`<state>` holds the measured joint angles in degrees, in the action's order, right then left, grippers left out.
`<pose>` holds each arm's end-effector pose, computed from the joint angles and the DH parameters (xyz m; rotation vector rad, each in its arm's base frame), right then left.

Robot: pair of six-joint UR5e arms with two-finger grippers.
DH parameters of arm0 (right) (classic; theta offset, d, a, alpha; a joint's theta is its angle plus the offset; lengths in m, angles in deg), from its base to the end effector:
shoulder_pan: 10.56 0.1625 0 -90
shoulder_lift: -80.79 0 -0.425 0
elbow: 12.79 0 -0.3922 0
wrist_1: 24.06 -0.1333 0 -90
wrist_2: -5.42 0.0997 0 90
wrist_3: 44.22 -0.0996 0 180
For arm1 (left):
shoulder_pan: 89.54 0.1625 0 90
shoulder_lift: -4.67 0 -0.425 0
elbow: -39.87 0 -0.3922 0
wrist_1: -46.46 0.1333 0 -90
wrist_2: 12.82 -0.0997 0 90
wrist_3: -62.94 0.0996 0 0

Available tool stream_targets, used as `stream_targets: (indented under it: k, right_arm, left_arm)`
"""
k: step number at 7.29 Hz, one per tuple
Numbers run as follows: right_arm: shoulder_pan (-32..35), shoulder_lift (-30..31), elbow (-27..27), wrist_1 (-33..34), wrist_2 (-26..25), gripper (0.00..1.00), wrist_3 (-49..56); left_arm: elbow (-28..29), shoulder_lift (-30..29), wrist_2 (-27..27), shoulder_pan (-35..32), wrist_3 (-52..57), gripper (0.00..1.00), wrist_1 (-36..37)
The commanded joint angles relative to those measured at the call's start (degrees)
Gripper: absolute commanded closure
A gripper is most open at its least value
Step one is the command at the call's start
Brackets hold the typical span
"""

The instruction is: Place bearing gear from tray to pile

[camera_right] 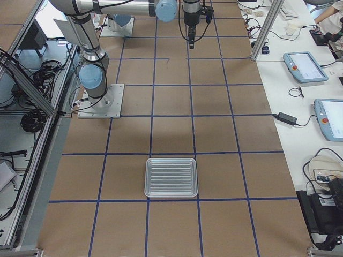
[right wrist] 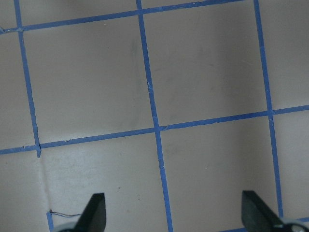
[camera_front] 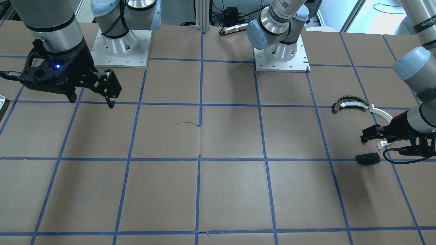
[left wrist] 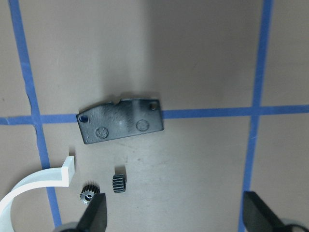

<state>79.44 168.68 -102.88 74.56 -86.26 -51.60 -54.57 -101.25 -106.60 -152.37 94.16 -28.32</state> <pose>0.1304 -0.5178 0.4844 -0.2030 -3.1079 0.1773 0.1497 -0.5691 0.3268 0.1150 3.1209 0.1726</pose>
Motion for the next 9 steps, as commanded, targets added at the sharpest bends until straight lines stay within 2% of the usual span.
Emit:
stream_targets:
  k: [1,2,3,5,8,9]
  right_arm:
    - [0.0,0.0,-0.09,0.0,0.01,0.0,0.0]
    - [0.0,0.0,-0.09,0.0,0.01,0.0,0.0]
    - [0.0,0.0,0.0,0.0,0.01,0.0,0.0]
    - [0.0,0.0,0.0,0.0,0.01,0.0,0.0]
    - [0.0,0.0,-0.09,0.0,0.01,0.0,0.0]
    - [0.0,0.0,-0.09,0.0,0.01,0.0,0.0]
  left_arm:
    - [2.06,7.1,0.7,-9.38,-6.33,0.0,-5.63]
    - [2.5,10.62,0.01,-13.6,-14.18,0.0,-7.91]
    - [2.51,13.52,0.09,-16.86,-17.39,0.0,-9.59]
    - [1.9,19.07,0.27,-20.91,-17.69,0.0,-13.28]
    - [1.19,17.33,2.98,-23.57,-21.18,0.0,-13.91]
    - [0.93,16.98,2.99,-23.57,-27.21,0.0,-13.56]
